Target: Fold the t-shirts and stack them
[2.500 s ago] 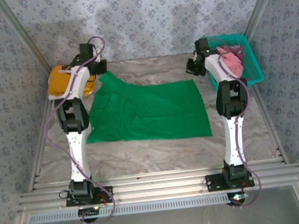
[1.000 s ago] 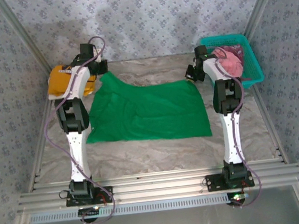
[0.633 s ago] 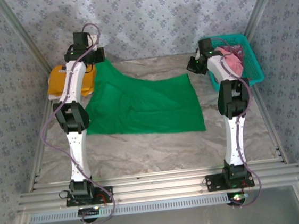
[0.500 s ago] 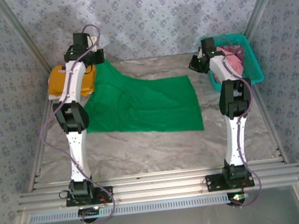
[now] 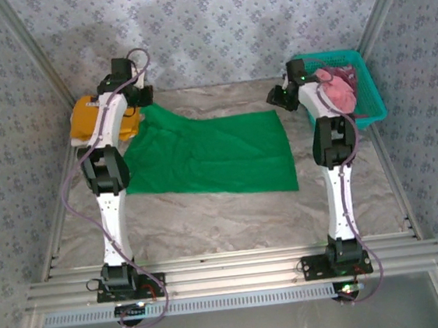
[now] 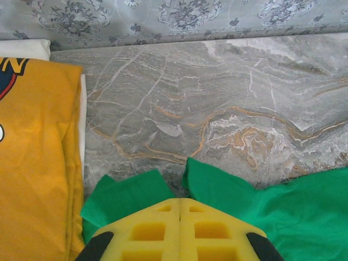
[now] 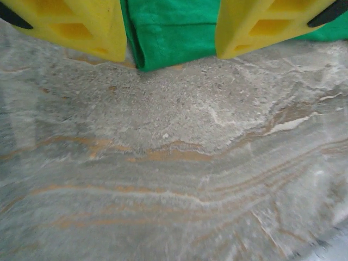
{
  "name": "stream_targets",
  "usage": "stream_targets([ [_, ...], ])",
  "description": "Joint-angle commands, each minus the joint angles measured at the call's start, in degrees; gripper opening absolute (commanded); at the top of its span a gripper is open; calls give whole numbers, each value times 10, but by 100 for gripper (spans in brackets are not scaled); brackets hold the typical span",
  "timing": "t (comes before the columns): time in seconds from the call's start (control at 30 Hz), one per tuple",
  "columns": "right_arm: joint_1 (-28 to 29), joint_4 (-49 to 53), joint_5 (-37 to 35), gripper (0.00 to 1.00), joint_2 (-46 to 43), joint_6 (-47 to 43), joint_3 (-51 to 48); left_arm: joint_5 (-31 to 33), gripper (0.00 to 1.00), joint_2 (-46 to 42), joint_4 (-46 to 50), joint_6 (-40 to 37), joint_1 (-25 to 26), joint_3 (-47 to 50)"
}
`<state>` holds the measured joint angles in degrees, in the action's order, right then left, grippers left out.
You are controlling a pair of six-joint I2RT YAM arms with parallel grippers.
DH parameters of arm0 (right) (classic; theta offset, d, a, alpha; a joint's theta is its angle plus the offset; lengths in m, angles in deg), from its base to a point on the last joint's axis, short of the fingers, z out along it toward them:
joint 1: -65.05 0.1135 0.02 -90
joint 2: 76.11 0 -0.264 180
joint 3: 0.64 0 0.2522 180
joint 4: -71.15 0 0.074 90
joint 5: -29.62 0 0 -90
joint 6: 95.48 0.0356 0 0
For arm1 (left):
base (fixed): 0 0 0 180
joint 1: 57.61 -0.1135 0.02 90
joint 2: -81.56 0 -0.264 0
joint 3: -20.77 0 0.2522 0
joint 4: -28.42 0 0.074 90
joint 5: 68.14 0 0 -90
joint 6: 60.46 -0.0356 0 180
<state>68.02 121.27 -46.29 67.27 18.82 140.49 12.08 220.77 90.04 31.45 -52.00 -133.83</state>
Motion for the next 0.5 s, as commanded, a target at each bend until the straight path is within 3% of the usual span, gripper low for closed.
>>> stream_targets([
  [0.0,2,60,-26,52,45,-6,47,-1,0,-16,-3,-10,-3,-7],
  [0.17,8,74,-47,53,60,-9,57,-3,0,-16,-5,-9,-3,-7],
  [0.3,19,78,-64,45,63,-12,50,-8,0,-16,-9,-3,-3,-6],
  [0.47,39,80,-71,43,61,-17,30,-13,0,-15,-12,2,-3,-5],
])
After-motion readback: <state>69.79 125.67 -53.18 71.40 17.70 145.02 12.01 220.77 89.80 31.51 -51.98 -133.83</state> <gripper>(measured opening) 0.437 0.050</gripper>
